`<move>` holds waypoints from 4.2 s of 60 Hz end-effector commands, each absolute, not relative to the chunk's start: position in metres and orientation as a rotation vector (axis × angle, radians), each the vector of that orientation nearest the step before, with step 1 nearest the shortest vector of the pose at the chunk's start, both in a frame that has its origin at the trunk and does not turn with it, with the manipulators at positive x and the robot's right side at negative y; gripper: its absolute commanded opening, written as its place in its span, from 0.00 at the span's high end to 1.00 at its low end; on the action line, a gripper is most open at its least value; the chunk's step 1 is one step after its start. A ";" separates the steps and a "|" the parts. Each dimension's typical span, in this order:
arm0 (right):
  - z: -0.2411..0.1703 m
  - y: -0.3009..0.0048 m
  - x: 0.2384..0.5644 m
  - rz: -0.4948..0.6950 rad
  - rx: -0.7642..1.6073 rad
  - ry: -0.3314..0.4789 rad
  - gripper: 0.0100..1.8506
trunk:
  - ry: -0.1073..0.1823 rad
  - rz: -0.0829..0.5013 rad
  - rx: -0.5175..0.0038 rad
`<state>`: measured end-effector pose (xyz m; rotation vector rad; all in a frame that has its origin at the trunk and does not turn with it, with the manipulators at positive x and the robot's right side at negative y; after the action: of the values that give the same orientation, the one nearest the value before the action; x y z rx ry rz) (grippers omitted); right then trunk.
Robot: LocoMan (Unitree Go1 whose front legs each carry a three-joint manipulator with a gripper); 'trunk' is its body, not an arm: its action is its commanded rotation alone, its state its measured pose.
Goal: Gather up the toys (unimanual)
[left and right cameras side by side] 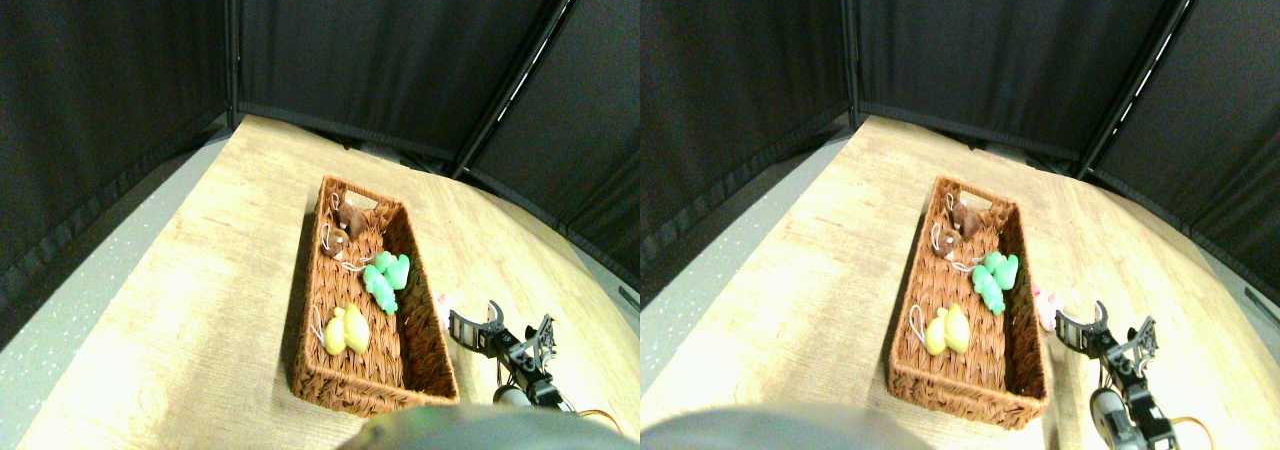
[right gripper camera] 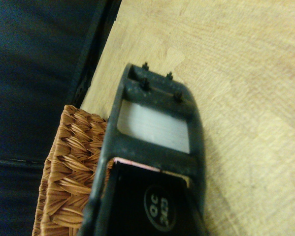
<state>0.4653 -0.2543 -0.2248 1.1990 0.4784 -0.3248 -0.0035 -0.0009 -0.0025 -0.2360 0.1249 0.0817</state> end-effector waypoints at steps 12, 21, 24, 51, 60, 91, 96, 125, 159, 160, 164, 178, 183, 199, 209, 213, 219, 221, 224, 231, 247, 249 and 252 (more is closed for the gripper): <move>-0.234 -0.247 0.481 -0.291 1.216 0.502 0.56 | 0.146 0.123 -0.254; -0.238 -0.248 0.487 -0.321 1.228 0.518 0.54 | 0.152 0.126 -0.260; -0.240 -0.247 0.489 -0.319 1.233 0.537 0.53 | 0.152 0.125 -0.259; -0.248 -0.242 0.488 -0.308 1.249 0.583 0.54 | 0.158 0.132 -0.255; -0.248 -0.242 0.493 -0.317 1.265 0.606 0.55 | 0.158 0.133 -0.259; -0.256 -0.245 0.507 -0.351 1.279 0.548 0.57 | 0.163 0.135 -0.254; -0.259 -0.246 0.506 -0.348 1.300 0.517 0.67 | 0.165 0.133 -0.253; -0.231 -0.255 0.497 -0.285 1.158 0.348 0.88 | 0.151 0.103 -0.231; -0.131 -0.251 0.486 -0.070 0.991 0.188 0.91 | 0.078 0.052 -0.228; -0.129 -0.249 0.486 -0.069 0.995 0.185 0.91 | 0.077 0.053 -0.230; -0.121 -0.242 0.488 -0.023 1.015 0.187 0.91 | 0.070 0.064 -0.239; -0.101 -0.218 0.492 0.029 1.007 0.194 0.93 | 0.051 0.101 -0.280; -0.099 -0.209 0.497 0.063 0.970 0.211 0.92 | 0.044 0.122 -0.293; -0.102 -0.174 0.510 0.119 1.040 0.303 0.91 | 0.036 0.184 -0.335; -0.106 -0.156 0.520 0.163 1.004 0.325 0.89 | 0.036 0.214 -0.357; -0.107 -0.148 0.523 0.183 0.997 0.340 0.88 | 0.034 0.225 -0.367; -0.107 -0.135 0.526 0.189 0.974 0.364 0.88 | 0.034 0.238 -0.379; -0.108 -0.130 0.528 0.191 0.978 0.369 0.89 | 0.032 0.242 -0.383; -0.108 -0.123 0.528 0.179 0.992 0.384 0.90 | 0.032 0.249 -0.387; -0.111 -0.111 0.530 0.174 1.017 0.416 0.91 | 0.034 0.257 -0.398; -0.115 -0.096 0.528 0.156 1.019 0.444 0.92 | 0.040 0.258 -0.402; -0.115 -0.095 0.528 0.157 1.023 0.446 0.92 | 0.042 0.257 -0.403; -0.116 -0.095 0.527 0.173 1.031 0.464 0.97 | 0.043 0.253 -0.402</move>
<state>0.5268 -0.0986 -0.1223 1.0212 0.4684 0.1409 -0.0029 0.0017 -0.0022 -0.4053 0.0241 0.2407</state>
